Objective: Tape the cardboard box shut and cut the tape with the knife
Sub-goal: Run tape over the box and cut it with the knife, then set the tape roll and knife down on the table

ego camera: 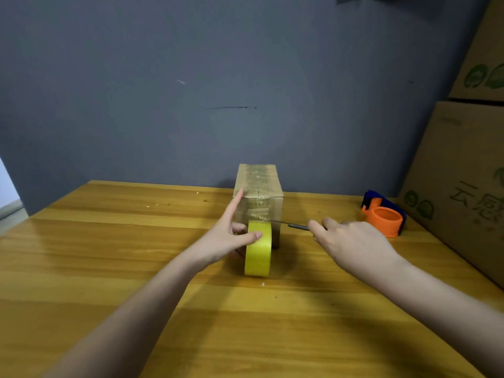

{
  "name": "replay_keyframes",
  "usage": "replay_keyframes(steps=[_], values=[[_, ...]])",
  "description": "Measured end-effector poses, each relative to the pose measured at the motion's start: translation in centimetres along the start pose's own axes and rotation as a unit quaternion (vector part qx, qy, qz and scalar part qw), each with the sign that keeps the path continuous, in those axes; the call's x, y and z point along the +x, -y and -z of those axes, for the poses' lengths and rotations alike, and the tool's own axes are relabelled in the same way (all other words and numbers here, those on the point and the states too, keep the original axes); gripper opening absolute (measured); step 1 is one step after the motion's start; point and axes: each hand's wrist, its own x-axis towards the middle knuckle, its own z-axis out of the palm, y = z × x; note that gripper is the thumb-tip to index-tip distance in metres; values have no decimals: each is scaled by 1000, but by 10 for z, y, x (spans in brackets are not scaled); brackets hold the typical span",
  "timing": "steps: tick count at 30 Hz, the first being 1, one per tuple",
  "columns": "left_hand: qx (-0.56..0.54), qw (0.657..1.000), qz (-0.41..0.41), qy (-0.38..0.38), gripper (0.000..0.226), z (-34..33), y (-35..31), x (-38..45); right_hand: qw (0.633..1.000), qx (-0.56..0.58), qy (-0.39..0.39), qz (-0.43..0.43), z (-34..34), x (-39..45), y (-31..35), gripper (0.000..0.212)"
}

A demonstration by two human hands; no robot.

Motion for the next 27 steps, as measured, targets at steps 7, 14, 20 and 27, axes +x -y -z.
replay_keyframes(steps=[7, 14, 20, 27], values=[[-57, 998, -32, 1, 80, -21, 8, -16, 960, 238, -19, -145, -24, -31, -15, 24], [412, 899, -149, 7, 62, -86, -20, -21, 800, 516, 13, -304, -80, -38, -25, 25], [555, 797, -230, 61, 50, -148, -16, -3, 794, 466, 44, -388, -112, -44, -25, 29], [599, 747, -281, 68, 41, -178, -2, 18, 847, 335, 47, -410, -117, -57, -24, 33]])
